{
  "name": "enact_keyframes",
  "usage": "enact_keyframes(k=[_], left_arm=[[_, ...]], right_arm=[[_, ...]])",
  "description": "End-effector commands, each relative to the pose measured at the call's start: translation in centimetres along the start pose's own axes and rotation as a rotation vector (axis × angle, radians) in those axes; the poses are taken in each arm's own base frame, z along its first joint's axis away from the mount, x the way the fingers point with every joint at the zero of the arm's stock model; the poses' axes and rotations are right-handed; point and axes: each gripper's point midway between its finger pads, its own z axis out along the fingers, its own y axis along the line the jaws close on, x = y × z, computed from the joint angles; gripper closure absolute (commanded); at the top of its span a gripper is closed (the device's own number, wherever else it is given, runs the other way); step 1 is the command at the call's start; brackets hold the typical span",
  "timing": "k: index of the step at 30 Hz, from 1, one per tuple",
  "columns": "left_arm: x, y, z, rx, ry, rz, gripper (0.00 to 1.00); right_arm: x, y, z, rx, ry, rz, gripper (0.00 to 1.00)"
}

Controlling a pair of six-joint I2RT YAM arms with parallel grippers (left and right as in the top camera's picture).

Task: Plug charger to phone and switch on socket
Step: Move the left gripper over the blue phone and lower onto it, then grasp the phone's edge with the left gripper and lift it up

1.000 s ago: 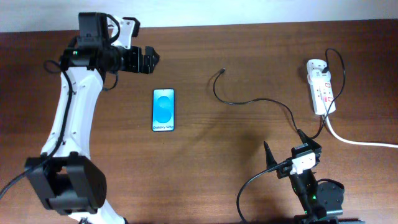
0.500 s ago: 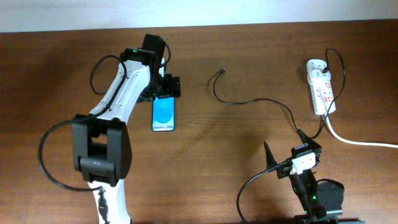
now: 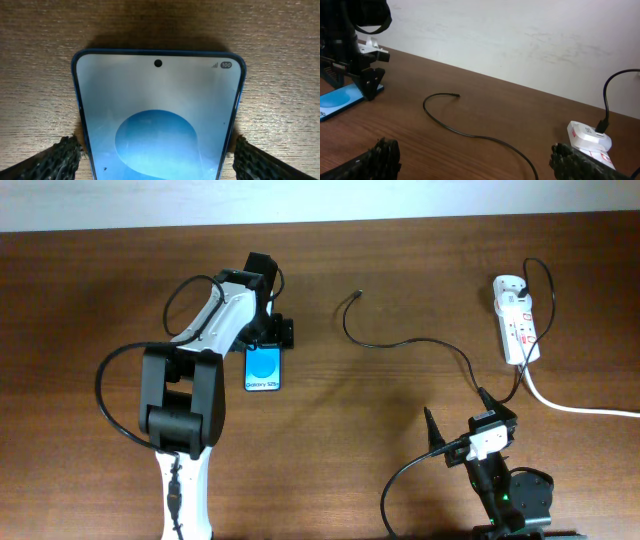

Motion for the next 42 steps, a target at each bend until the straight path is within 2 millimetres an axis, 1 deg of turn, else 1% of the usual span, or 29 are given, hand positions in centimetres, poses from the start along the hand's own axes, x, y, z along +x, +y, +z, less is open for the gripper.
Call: enact_keyframes(k=[1, 2, 6, 7, 8, 9, 11, 14, 17, 20, 22, 24, 26, 27, 28, 29, 30, 31, 33, 36, 41, 42], left_arm=[[0.7, -0.1, 1.7, -0.006, 0.044, 0.011, 0.02], [0.8, -0.3, 1.9, 0.008, 0.052, 0.010, 0.08], [1.2, -0.2, 1.8, 0.007, 0.066, -0.020, 0.10], [1.2, -0.2, 1.8, 0.007, 0.065, -0.020, 0.14], [1.1, -0.3, 1.8, 0.007, 0.063, -0.037, 0.24], [1.1, -0.3, 1.8, 0.006, 0.063, -0.050, 0.26], [1.1, -0.3, 1.8, 0.006, 0.063, -0.050, 0.32], [0.8, -0.3, 1.5, 0.008, 0.055, -0.050, 0.35], [-0.4, -0.6, -0.1, 0.016, 0.028, -0.050, 0.36], [-1.7, -0.9, -3.0, 0.023, 0.002, -0.050, 0.37], [-2.1, -1.0, -3.9, 0.026, -0.007, -0.050, 0.37], [-2.1, -1.0, -4.4, 0.026, -0.007, -0.050, 0.46], [-2.2, -1.0, -4.5, 0.027, -0.008, -0.050, 0.76], [-2.2, -1.0, -4.5, 0.026, -0.007, -0.051, 0.94], [-2.1, -1.0, -4.5, 0.026, -0.006, -0.074, 1.00], [-2.1, -1.0, -4.5, 0.026, -0.004, -0.113, 1.00], [-2.0, -1.0, -4.5, 0.025, 0.001, -0.201, 1.00], [-2.0, -1.0, -4.6, 0.025, 0.001, -0.232, 1.00], [-2.1, -1.0, -4.8, 0.027, -0.002, -0.237, 1.00], [-1.8, -2.6, -5.5, 0.116, 0.032, -0.236, 1.00], [-1.4, -6.2, -7.3, 0.322, 0.092, -0.232, 1.00], [-1.3, -6.3, -7.3, 0.329, 0.102, -0.272, 1.00]], right_arm=[[0.2, 0.1, 0.0, -0.006, 0.003, 0.015, 0.01], [0.2, 0.1, 0.0, -0.006, 0.003, 0.015, 0.02], [0.2, 0.1, 0.0, -0.006, 0.003, 0.015, 0.02], [0.2, 0.1, 0.0, -0.006, 0.003, 0.015, 0.01], [0.2, 0.1, 0.0, -0.006, 0.003, 0.015, 0.02], [0.2, 0.1, 0.0, -0.006, 0.003, 0.015, 0.02], [0.2, 0.1, 0.0, -0.006, 0.003, 0.015, 0.01], [0.2, 0.1, 0.0, -0.006, 0.003, 0.015, 0.02], [0.2, 0.1, 0.0, -0.006, 0.003, 0.015, 0.01], [0.2, 0.1, 0.0, -0.006, 0.003, 0.015, 0.02], [0.2, 0.1, 0.0, -0.006, 0.003, 0.015, 0.01], [0.2, 0.1, 0.0, -0.006, 0.003, 0.015, 0.02], [0.2, 0.1, 0.0, -0.006, 0.003, 0.015, 0.01], [0.2, 0.1, 0.0, -0.006, 0.003, 0.015, 0.02], [0.2, 0.1, 0.0, -0.006, 0.003, 0.015, 0.02], [0.2, 0.1, 0.0, -0.006, 0.003, 0.015, 0.02], [0.2, 0.1, 0.0, -0.006, 0.003, 0.015, 0.01], [0.2, 0.1, 0.0, -0.006, 0.003, 0.015, 0.02], [0.2, 0.1, 0.0, -0.006, 0.003, 0.015, 0.01], [0.2, 0.1, 0.0, -0.006, 0.003, 0.015, 0.02], [0.2, 0.1, 0.0, -0.006, 0.003, 0.015, 0.01], [0.2, 0.1, 0.0, -0.006, 0.003, 0.015, 0.01]])
